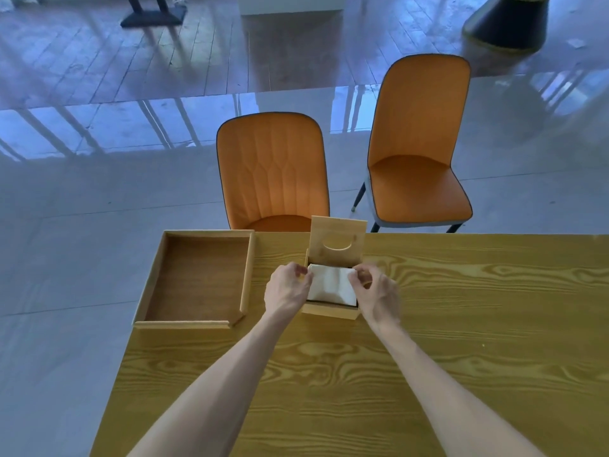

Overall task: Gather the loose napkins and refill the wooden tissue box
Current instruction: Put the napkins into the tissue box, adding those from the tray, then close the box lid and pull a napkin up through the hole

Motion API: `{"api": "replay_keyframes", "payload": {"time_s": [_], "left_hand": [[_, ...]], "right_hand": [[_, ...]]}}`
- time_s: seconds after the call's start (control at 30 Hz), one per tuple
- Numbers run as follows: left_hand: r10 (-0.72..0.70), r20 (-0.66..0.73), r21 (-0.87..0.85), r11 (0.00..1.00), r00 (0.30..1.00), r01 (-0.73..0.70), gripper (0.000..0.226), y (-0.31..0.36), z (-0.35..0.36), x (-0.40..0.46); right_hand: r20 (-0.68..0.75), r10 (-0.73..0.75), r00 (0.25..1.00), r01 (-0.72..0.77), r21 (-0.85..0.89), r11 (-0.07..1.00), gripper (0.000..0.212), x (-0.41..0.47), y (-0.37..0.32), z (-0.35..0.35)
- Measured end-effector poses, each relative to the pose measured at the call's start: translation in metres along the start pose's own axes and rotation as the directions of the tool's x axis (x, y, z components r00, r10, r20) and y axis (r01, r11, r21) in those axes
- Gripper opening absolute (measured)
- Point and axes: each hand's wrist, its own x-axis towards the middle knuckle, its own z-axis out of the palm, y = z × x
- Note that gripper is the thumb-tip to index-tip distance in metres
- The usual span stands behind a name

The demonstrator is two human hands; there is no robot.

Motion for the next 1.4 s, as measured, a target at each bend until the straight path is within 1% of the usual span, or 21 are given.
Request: {"api": "replay_keyframes", "payload": {"time_s": [0.2, 0.33, 0.47, 0.53, 0.6, 0.63, 0.67, 0.73, 0.8, 0.83, 0.9, 1.0, 1.03, 1.1, 1.2, 1.4], "left_hand": [[0.005, -0.036, -0.035, 0.999, 0.999, -0.007, 0.028, 0.003, 0.005, 0.003], [-0.017, -0.030, -0.061, 0.998, 0.999, 0.015, 0.025, 0.003, 0.004, 0.004], [-0.054, 0.010, -0.108, 0.993, 0.999, 0.055, 0.035, 0.001, 0.003, 0.006], [-0.054, 0.035, -0.097, 0.994, 0.998, 0.057, 0.042, 0.000, 0.004, 0.008], [-0.052, 0.100, -0.066, 0.996, 0.994, 0.059, 0.048, 0.002, 0.001, 0.014], [-0.060, 0.154, -0.072, 0.995, 0.986, 0.072, 0.049, 0.005, -0.003, 0.018], [-0.081, 0.217, -0.103, 0.989, 0.973, 0.105, 0.049, 0.009, -0.009, 0.022], [-0.169, 0.334, -0.205, 0.947, 0.927, 0.247, 0.048, 0.022, -0.023, 0.031], [-0.272, 0.429, -0.282, 0.866, 0.861, 0.414, 0.054, 0.035, -0.039, 0.039], [-0.300, 0.470, -0.299, 0.831, 0.830, 0.469, 0.059, 0.041, -0.045, 0.042], [-0.307, 0.539, -0.293, 0.805, 0.785, 0.516, 0.066, 0.048, -0.052, 0.047], [-0.319, 0.587, -0.269, 0.790, 0.745, 0.550, 0.075, 0.053, -0.052, 0.050], [-0.325, 0.594, -0.264, 0.786, 0.736, 0.559, 0.077, 0.054, -0.051, 0.051], [-0.332, 0.603, -0.258, 0.780, 0.726, 0.570, 0.079, 0.054, -0.049, 0.052], [-0.334, 0.608, -0.277, 0.761, 0.720, 0.587, 0.082, 0.051, -0.047, 0.053], [-0.330, 0.609, -0.318, 0.731, 0.721, 0.603, 0.090, 0.051, -0.043, 0.053]], "right_hand": [[-0.058, -0.041, 0.998, 0.034, -0.107, 0.994, 0.017, 0.002, 0.001, 0.005], [-0.039, 0.004, 0.999, -0.008, -0.105, 0.994, 0.017, 0.003, 0.003, 0.006], [-0.026, 0.060, 0.998, -0.062, -0.071, 0.996, 0.021, 0.008, 0.005, 0.006], [-0.014, 0.068, 0.998, -0.068, -0.053, 0.996, 0.027, 0.012, 0.006, 0.005], [-0.006, 0.044, 0.999, -0.044, -0.041, 0.998, 0.033, 0.018, 0.006, 0.003], [-0.007, 0.037, 0.999, -0.038, -0.028, 0.999, 0.032, 0.022, 0.004, -0.001], [-0.012, 0.050, 0.999, -0.050, -0.008, 0.999, 0.031, 0.027, 0.002, -0.005], [0.004, 0.136, 0.991, -0.136, 0.052, 0.989, 0.032, 0.040, -0.004, -0.015], [0.100, 0.289, 0.952, -0.303, 0.175, 0.937, 0.037, 0.054, -0.015, -0.024], [0.181, 0.367, 0.913, -0.402, 0.238, 0.884, 0.040, 0.059, -0.022, -0.028], [0.335, 0.459, 0.823, -0.552, 0.282, 0.784, 0.048, 0.067, -0.036, -0.035], [0.498, 0.508, 0.703, -0.674, 0.237, 0.700, 0.073, 0.076, -0.046, -0.039], [0.533, 0.512, 0.673, -0.697, 0.226, 0.681, 0.078, 0.078, -0.047, -0.039], [0.577, 0.508, 0.639, -0.717, 0.210, 0.665, 0.086, 0.081, -0.046, -0.041], [0.615, 0.482, 0.623, -0.714, 0.197, 0.672, 0.093, 0.082, -0.044, -0.041], [0.655, 0.432, 0.619, -0.704, 0.219, 0.676, 0.088, 0.080, -0.039, -0.042]]}}
